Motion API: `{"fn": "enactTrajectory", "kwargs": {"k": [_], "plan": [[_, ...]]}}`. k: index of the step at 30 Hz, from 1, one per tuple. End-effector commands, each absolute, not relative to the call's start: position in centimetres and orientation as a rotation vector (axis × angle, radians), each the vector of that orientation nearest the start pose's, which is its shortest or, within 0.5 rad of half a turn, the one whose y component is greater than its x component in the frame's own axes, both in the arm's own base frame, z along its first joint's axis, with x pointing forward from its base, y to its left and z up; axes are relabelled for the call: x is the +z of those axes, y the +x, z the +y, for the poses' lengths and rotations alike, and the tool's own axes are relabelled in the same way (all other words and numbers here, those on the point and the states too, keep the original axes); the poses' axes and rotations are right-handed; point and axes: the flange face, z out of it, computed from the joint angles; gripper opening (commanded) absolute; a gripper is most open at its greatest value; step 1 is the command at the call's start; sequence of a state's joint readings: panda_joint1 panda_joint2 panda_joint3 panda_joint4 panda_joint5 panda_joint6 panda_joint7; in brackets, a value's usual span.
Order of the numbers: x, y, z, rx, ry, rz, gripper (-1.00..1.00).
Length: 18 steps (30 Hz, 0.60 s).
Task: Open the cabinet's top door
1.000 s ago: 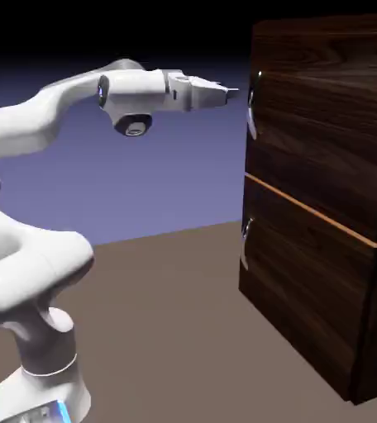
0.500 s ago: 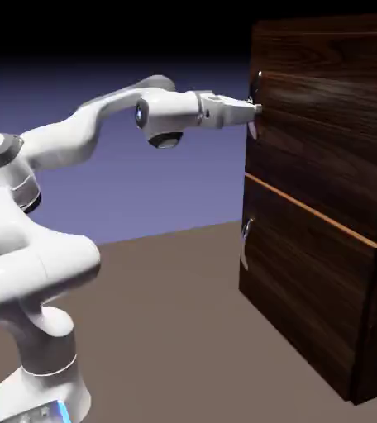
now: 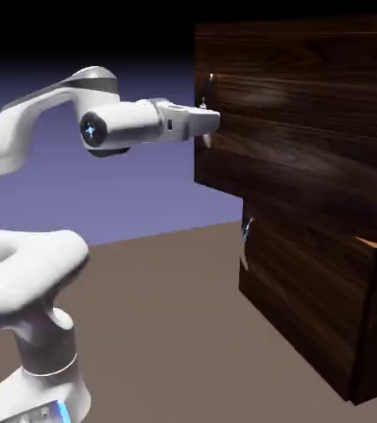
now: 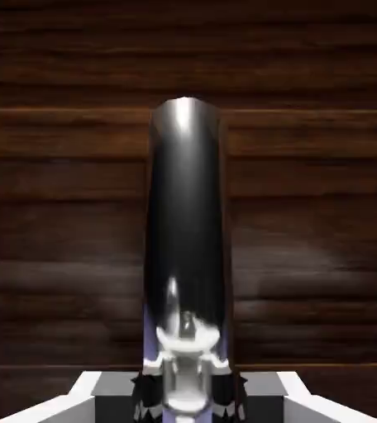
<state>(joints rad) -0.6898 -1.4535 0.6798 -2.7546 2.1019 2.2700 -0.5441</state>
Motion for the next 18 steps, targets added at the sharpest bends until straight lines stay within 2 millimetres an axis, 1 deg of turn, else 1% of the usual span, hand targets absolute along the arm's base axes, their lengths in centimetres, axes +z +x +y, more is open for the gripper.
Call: {"fn": "enactTrajectory", "kwargs": {"k": [1, 8, 18], "plan": [[58.8, 27.4, 8.2, -1.465, -1.757, 0.314, -1.0], [58.8, 23.4, 3.8, -1.369, -1.744, 0.192, -1.0], [58.8, 19.4, -2.3, -1.251, -1.72, 0.048, -1.0]]}}
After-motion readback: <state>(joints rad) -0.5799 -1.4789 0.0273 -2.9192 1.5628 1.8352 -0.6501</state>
